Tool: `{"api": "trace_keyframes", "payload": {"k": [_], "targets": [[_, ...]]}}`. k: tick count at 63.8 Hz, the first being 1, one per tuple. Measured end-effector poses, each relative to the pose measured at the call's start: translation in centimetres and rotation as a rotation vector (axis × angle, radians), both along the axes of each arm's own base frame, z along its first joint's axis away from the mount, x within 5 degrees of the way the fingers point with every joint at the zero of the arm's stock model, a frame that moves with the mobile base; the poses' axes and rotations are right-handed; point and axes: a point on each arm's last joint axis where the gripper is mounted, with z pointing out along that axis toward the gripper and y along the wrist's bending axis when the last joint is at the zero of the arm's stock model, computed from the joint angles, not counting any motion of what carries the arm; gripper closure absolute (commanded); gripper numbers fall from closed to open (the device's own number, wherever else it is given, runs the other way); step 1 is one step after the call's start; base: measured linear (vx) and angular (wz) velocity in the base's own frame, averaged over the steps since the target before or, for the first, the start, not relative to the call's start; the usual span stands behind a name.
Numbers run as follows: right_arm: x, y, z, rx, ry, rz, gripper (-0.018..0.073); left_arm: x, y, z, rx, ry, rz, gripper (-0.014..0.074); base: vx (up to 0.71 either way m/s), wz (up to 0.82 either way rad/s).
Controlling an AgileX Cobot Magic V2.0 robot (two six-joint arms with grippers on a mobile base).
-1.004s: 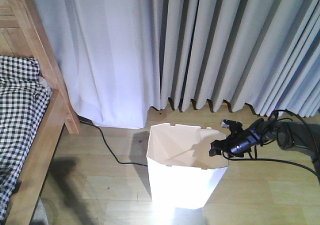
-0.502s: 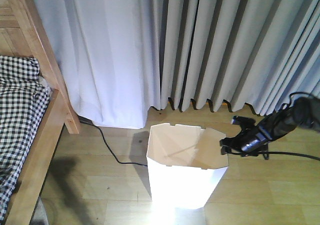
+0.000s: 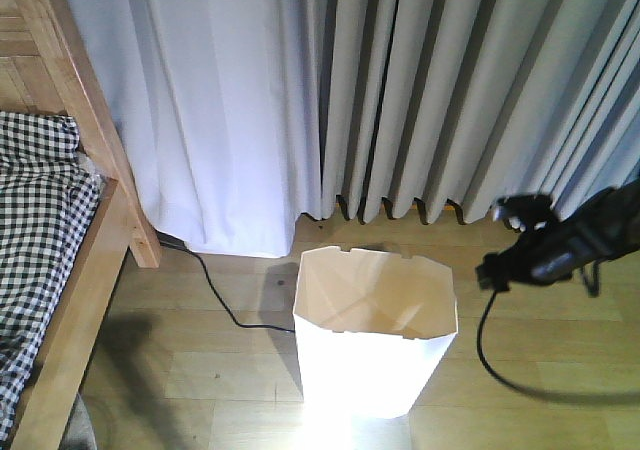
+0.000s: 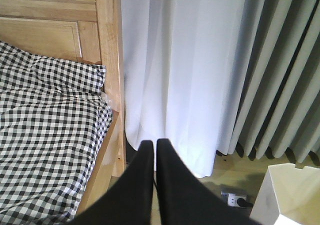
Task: Move trash bin to bedside with robot
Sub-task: 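Open the right gripper and lift it away from the bin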
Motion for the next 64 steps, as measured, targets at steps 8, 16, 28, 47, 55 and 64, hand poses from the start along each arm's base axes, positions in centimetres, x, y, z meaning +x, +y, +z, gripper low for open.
{"api": "trace_keyframes", "payload": {"k": [8, 16, 28, 47, 55, 64], "targets": [[-1.0, 0.1, 6.9, -0.023, -0.159, 0.004, -0.0007, 0.0, 0.0, 0.0, 0.0, 0.0, 0.0, 0.0603, 0.0, 0.0], [-2.8, 0.4, 12.7, -0.042, -0.312, 0.007, -0.0007, 0.0, 0.0, 0.0, 0.0, 0.0, 0.0, 0.0603, 0.0, 0.0], [-6.9, 1.2, 21.1, -0.049, -0.573, 0.004, -0.0007, 0.0, 0.0, 0.0, 0.0, 0.0, 0.0, 0.0603, 0.0, 0.0], [-18.3, 3.0, 28.3, 0.063, -1.012, -0.13, -0.0007, 0.0, 0.0, 0.0, 0.0, 0.0, 0.0, 0.0603, 0.0, 0.0], [-22.9, 3.7, 28.3, 0.082, -1.153, -0.128, -0.0007, 0.0, 0.0, 0.0, 0.0, 0.0, 0.0, 0.0603, 0.0, 0.0], [-26.5, 4.3, 26.7, 0.085, -1.26, -0.103, -0.0007, 0.0, 0.0, 0.0, 0.0, 0.0, 0.0, 0.0603, 0.0, 0.0]]}}
